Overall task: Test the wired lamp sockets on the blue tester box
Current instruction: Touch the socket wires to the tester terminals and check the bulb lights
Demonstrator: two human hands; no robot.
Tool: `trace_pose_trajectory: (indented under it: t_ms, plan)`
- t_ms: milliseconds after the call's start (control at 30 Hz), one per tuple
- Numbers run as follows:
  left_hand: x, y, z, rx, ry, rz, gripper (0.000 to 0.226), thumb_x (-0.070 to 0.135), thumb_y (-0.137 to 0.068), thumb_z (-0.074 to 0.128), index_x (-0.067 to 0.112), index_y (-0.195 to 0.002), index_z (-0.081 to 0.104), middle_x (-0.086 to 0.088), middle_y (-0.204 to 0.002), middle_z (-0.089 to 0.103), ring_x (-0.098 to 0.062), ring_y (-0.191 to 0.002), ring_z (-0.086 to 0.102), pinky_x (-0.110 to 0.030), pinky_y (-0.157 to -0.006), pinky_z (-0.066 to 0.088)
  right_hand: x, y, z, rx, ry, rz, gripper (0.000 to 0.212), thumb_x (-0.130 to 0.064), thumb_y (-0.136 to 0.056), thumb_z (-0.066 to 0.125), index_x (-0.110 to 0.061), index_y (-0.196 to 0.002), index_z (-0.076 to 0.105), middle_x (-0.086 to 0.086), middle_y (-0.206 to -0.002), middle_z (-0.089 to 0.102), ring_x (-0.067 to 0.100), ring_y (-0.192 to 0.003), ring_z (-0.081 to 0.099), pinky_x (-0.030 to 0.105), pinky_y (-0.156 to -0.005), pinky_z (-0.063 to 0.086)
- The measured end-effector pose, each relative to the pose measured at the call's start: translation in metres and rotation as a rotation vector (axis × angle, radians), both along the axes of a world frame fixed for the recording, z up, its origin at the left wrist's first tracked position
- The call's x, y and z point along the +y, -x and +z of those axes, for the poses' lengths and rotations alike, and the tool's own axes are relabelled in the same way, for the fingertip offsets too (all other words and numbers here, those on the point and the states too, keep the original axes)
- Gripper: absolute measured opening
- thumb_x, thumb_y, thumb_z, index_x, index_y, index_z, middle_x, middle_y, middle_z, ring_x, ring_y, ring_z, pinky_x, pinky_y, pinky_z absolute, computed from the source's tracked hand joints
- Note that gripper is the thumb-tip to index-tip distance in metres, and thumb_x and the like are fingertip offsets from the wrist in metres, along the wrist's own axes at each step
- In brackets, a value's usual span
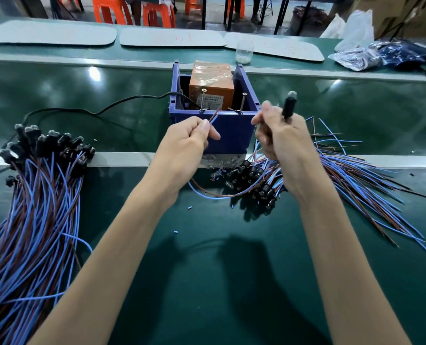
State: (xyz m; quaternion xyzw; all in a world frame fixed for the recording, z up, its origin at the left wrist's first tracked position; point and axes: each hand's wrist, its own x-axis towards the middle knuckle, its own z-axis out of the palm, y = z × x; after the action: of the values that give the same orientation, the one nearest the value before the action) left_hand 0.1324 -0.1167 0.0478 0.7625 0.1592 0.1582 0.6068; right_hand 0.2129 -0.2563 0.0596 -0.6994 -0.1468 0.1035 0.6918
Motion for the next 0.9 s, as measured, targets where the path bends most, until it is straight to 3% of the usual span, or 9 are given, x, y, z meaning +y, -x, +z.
trace_pose_trajectory:
  t_ms: [100, 233, 300, 467, 600, 633, 733, 833, 900]
  plan:
    - [-0.007, -0.001, -0.001, -0.057, 0.138, 0.001, 0.031, 0.012, -0.102, 0.041, 0.022, -0.082, 0.063, 0.015, -0.053, 0.036, -0.005, -0.05, 0.029, -0.025, -0.054, 0.024, 0.011, 0.006, -0.005, -0.057, 0.021, -0.006, 0.025, -0.003, -0.098, 0.04, -0.014, -0.088, 0.06, -0.007, -0.055, 0.044, 0.0, -0.039, 0.033, 0.013, -0.044, 0.026]
    - [-0.012, -0.002, -0.001, -0.126, 0.293, 0.096, 0.029, 0.017, -0.1, 0.049, 0.025, -0.083, 0.07, 0.011, -0.066, 0.046, -0.004, -0.062, 0.039, -0.018, -0.062, 0.035, 0.011, 0.01, -0.005, -0.086, 0.053, -0.061, 0.015, -0.009, -0.09, 0.061, -0.014, -0.086, 0.073, -0.015, -0.06, 0.058, -0.001, -0.053, 0.049, 0.012, -0.054, 0.033]
    - [-0.014, -0.003, -0.001, -0.14, 0.416, 0.119, 0.025, 0.017, -0.098, 0.052, 0.024, -0.085, 0.072, 0.01, -0.067, 0.049, -0.003, -0.062, 0.04, -0.017, -0.06, 0.035, 0.01, 0.014, -0.002, -0.114, -0.01, -0.076, 0.006, -0.01, -0.087, 0.068, -0.006, -0.084, 0.073, -0.016, -0.053, 0.057, -0.002, -0.043, 0.047, 0.008, -0.046, 0.033]
    - [-0.019, -0.003, -0.001, -0.124, 0.74, 0.087, 0.01, 0.016, -0.092, 0.059, 0.022, -0.09, 0.068, 0.013, -0.061, 0.054, -0.002, -0.06, 0.046, -0.013, -0.054, 0.036, 0.008, 0.016, -0.002, -0.173, -0.06, -0.01, 0.031, -0.022, -0.086, 0.07, -0.008, -0.059, 0.065, -0.014, -0.037, 0.046, -0.001, -0.038, 0.044, 0.011, -0.05, 0.031]
    - [-0.025, -0.003, 0.001, -0.171, 0.886, 0.063, 0.009, 0.013, -0.093, 0.058, 0.02, -0.088, 0.058, -0.005, -0.081, 0.07, -0.009, -0.058, 0.058, -0.019, -0.049, 0.044, 0.013, 0.018, -0.009, -0.046, -0.038, 0.219, 0.002, -0.008, -0.081, 0.074, -0.007, -0.08, 0.074, -0.001, -0.064, 0.07, 0.002, -0.05, 0.056, 0.011, -0.052, 0.044]
    - [-0.026, -0.003, 0.001, -0.189, 0.929, 0.072, 0.009, 0.013, -0.093, 0.057, 0.019, -0.087, 0.057, -0.008, -0.082, 0.07, -0.01, -0.057, 0.06, -0.019, -0.048, 0.046, 0.014, 0.018, -0.012, -0.023, -0.051, 0.258, 0.004, -0.005, -0.08, 0.074, -0.006, -0.083, 0.074, 0.002, -0.069, 0.073, 0.006, -0.056, 0.062, 0.014, -0.057, 0.049]
    - [-0.026, -0.004, 0.003, -0.235, 1.037, 0.098, 0.01, 0.015, -0.094, 0.056, 0.019, -0.086, 0.057, 0.007, -0.055, 0.057, -0.004, -0.046, 0.055, -0.017, -0.053, 0.047, 0.014, 0.017, -0.014, -0.044, -0.054, 0.292, 0.01, 0.003, -0.076, 0.074, -0.006, -0.08, 0.072, 0.0, -0.072, 0.074, 0.007, -0.065, 0.068, 0.015, -0.064, 0.052]
    - [-0.028, -0.006, 0.002, -0.244, 1.035, 0.082, 0.009, 0.016, -0.095, 0.056, 0.019, -0.086, 0.057, 0.01, -0.052, 0.056, -0.002, -0.046, 0.056, -0.016, -0.057, 0.048, 0.014, 0.016, -0.014, -0.051, -0.033, 0.281, 0.011, 0.003, -0.077, 0.073, -0.005, -0.073, 0.069, -0.004, -0.066, 0.071, 0.005, -0.063, 0.066, 0.013, -0.064, 0.051]
    - [-0.027, -0.007, 0.0, -0.234, 0.988, 0.114, 0.011, 0.017, -0.094, 0.057, 0.021, -0.083, 0.058, 0.011, -0.054, 0.056, -0.001, -0.049, 0.055, -0.015, -0.059, 0.048, 0.013, 0.015, -0.014, -0.026, -0.054, 0.26, 0.011, 0.0, -0.081, 0.071, -0.006, -0.073, 0.066, 0.002, -0.07, 0.072, 0.013, -0.066, 0.069, 0.023, -0.068, 0.056]
